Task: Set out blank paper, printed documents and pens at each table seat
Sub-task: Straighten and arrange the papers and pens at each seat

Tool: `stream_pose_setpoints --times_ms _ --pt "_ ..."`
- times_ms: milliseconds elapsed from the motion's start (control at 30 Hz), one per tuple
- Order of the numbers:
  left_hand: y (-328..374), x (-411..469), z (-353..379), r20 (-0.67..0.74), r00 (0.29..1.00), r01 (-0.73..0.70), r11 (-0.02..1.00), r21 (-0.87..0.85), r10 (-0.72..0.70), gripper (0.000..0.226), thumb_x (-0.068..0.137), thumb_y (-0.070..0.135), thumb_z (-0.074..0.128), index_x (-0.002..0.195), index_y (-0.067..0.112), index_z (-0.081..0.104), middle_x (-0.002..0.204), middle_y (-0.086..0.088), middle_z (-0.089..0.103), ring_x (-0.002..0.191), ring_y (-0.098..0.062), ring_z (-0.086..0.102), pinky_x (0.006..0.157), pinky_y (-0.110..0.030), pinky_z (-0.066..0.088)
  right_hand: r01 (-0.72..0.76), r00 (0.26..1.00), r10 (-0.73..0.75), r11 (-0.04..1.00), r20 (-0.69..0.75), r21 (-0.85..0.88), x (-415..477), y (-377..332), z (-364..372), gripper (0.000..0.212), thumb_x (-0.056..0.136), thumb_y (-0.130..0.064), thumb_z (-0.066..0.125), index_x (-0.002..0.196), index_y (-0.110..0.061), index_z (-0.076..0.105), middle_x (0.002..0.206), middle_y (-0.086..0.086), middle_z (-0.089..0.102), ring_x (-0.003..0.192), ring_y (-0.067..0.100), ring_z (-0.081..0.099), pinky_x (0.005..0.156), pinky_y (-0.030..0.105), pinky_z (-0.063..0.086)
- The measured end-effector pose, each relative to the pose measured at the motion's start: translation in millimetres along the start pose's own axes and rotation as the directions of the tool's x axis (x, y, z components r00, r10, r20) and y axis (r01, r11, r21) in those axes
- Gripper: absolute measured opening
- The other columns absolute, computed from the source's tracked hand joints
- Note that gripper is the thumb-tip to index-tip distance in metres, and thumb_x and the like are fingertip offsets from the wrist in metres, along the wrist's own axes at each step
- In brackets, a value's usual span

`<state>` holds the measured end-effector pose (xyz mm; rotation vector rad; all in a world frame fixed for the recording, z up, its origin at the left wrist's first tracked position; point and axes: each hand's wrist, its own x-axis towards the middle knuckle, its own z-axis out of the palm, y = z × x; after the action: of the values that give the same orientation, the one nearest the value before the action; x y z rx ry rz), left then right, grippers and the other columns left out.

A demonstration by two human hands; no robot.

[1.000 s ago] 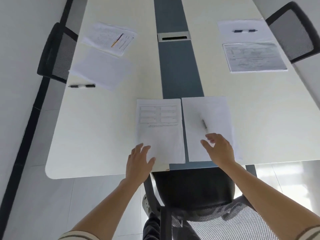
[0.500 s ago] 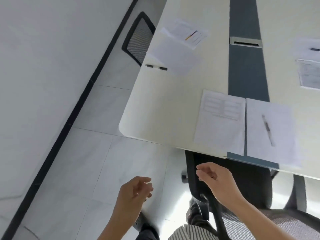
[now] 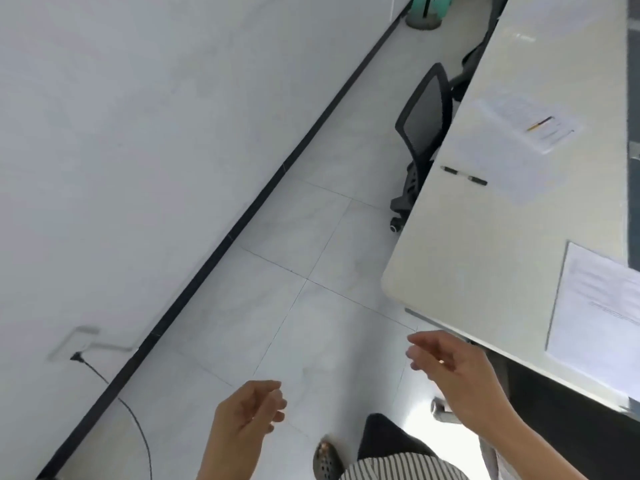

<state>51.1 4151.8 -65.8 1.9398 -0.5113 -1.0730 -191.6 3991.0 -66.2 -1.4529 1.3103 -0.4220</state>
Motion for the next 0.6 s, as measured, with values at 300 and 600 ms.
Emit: stream_pose_setpoints --times_ms 300,600 --pt "71 145 -25 -0.01 0.998 -0.068 0.998 0.015 0.068 0.014 0.09 0.002 0.06 0.088 0.009 0.071 0.075 -0.01 0.075 0.066 -0.022 0.07 0.063 -0.036 0.053 -0.039 0.997 0.044 0.995 -0.057 0.09 135 -42 34 0.011 0.087 -0.016 0.07 0.092 -0.025 0.072 0.079 -0.002 0.075 0.073 0.011 0.071 0.075 0.032 0.052" --pt "193 302 -45 0.086 0.975 -0.208 0.977 0.055 0.203 0.014 0.089 0.002 0.06 0.09 0.011 0.071 0.077 -0.009 0.075 0.068 -0.022 0.071 0.063 -0.035 0.055 0.033 0.984 -0.006 0.988 -0.176 0.15 286 -151 26 0.01 0.088 -0.019 0.068 0.095 -0.026 0.072 0.084 -0.004 0.076 0.076 0.011 0.072 0.072 0.028 0.052"
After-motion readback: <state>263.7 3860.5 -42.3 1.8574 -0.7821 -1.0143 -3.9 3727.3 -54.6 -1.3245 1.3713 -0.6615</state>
